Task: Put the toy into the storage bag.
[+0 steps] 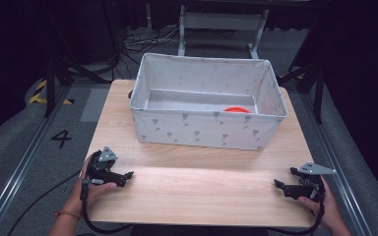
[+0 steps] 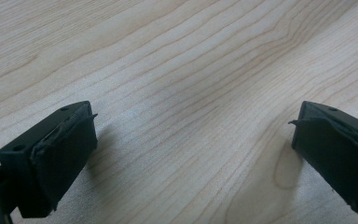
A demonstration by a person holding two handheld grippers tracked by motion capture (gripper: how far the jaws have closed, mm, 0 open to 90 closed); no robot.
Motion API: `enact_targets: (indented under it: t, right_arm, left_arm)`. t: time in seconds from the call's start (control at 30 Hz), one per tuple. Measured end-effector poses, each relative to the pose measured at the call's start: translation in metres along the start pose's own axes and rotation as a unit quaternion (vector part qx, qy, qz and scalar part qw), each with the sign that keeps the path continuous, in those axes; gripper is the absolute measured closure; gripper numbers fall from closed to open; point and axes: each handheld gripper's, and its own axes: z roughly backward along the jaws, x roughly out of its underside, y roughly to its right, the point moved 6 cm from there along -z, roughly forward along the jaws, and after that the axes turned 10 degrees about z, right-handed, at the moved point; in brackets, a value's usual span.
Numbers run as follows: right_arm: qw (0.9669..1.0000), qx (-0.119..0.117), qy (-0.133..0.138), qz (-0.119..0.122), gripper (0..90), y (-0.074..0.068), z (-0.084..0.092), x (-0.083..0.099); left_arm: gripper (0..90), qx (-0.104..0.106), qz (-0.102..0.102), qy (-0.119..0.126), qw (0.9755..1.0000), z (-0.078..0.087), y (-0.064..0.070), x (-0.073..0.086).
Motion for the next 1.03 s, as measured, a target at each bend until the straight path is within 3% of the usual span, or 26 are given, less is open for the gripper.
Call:
enact_targets:
  t: [0.5, 1.03]
  right_arm:
    - [1.0, 0.001, 0.0, -0.001, 15.1, 0.0, -0.0001, 0.0]
    - [1.0, 0.001, 0.0, -0.001, 14.9, -0.0001, -0.0001, 0.0]
  left_arm:
    - [0.2, 0.001, -0.004, 0.001, 1.0, -0.0009, -0.0008, -0.0013]
    - [0.2, -0.006, 0.005, 0.002, 1.0, -0.0021, -0.0007, -0.0028]
